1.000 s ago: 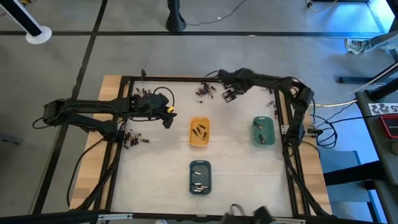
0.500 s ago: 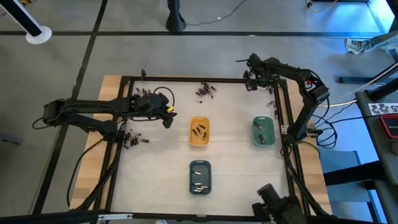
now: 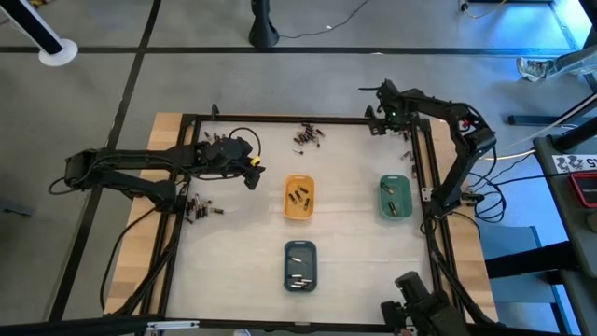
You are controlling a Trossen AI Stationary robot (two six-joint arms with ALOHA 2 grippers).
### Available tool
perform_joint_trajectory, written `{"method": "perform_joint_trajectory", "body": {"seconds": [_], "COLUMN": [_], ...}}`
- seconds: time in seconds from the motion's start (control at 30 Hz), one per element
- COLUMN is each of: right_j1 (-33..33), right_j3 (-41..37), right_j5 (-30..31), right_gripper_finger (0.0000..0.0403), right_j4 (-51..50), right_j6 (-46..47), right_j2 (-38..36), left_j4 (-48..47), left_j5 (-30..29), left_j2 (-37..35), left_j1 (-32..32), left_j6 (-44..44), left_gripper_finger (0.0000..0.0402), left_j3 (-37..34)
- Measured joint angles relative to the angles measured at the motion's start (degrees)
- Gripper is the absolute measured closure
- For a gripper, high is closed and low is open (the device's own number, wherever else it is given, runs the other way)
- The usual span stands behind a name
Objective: Sort batteries
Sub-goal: Put the top right energizer AAA battery into the blue bin
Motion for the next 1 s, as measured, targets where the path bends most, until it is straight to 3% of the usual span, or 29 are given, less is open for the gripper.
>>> {"method": "perform_joint_trajectory", "body": {"seconds": [0.13, 0.57, 0.87, 1.0], "right_j1": [0.33, 0.87, 0.87, 0.91], "right_j3": [0.00, 0.00, 0.04, 0.04], "right_j5": [-1.31, 3.88, 1.84, 6.11], "right_gripper_finger": [0.0128, 0.0128, 0.0128, 0.0128], "right_j4": [-1.14, -2.52, -1.57, -2.58], "right_j6": [-9.97, -35.87, -38.26, -36.23], "right_j2": [0.02, 0.02, 0.61, 2.94], "left_j4": [0.00, 0.26, 0.28, 0.22], "left_j5": [0.08, 0.07, 0.07, 0.07], "left_j2": [0.01, 0.00, 0.00, 0.02], "left_j1": [0.00, 0.85, 0.85, 0.85], "left_j6": [-0.14, -1.28, -1.67, -1.67], "left_gripper_finger": [0.0254, 0.0254, 0.0254, 0.0254], "left_j3": [0.00, 0.00, 0.00, 0.00]}}
